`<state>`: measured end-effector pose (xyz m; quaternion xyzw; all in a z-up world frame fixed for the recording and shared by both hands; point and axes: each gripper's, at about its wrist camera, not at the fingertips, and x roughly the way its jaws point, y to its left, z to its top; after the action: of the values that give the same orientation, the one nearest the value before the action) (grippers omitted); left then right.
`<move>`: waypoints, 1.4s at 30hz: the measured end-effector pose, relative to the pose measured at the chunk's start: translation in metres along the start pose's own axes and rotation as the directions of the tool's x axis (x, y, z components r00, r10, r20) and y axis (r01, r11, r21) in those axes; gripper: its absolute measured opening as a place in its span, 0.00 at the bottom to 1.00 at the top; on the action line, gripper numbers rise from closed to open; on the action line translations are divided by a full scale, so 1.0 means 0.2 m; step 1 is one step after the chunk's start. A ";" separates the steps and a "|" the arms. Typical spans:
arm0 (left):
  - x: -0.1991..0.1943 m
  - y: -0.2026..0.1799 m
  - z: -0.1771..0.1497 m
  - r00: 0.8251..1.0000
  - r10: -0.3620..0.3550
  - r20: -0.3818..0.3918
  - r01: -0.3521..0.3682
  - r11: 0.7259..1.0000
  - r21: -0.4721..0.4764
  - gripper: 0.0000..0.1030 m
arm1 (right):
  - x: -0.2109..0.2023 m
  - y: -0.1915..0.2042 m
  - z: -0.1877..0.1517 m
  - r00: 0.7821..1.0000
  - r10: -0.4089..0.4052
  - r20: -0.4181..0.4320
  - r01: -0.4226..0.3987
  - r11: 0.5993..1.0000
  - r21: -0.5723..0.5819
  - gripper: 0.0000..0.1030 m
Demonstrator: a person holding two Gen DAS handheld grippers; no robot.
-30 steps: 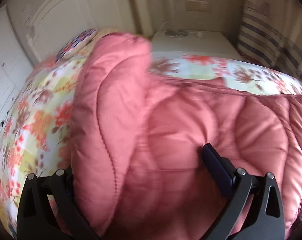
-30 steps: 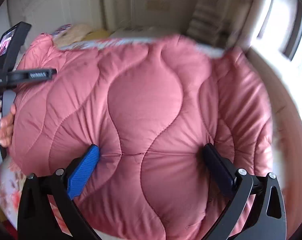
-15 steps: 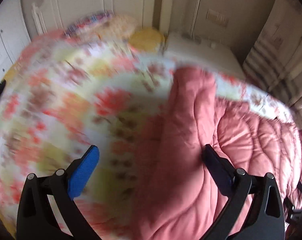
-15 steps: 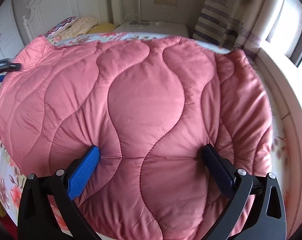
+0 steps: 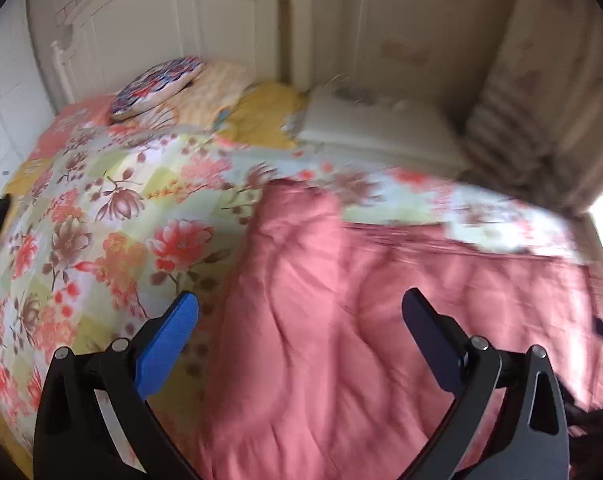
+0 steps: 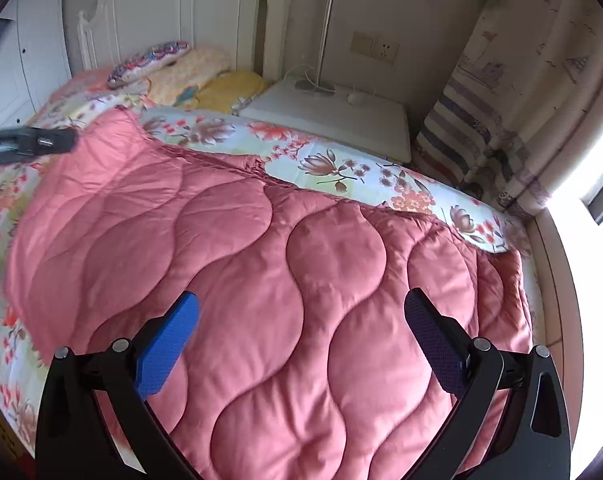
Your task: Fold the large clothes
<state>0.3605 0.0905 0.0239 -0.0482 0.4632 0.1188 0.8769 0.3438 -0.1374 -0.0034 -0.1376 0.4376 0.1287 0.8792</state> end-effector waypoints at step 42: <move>0.33 0.22 0.13 0.998 -0.041 -0.043 0.039 0.998 -0.044 0.90 | 0.19 -0.65 -0.05 0.993 -0.109 -0.055 0.117 0.981 0.156 0.95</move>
<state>0.4065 0.1483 -0.0152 -0.0790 0.4787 0.1103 0.8674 0.4036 -0.2587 -0.0239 -0.0945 0.4581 0.0400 0.8830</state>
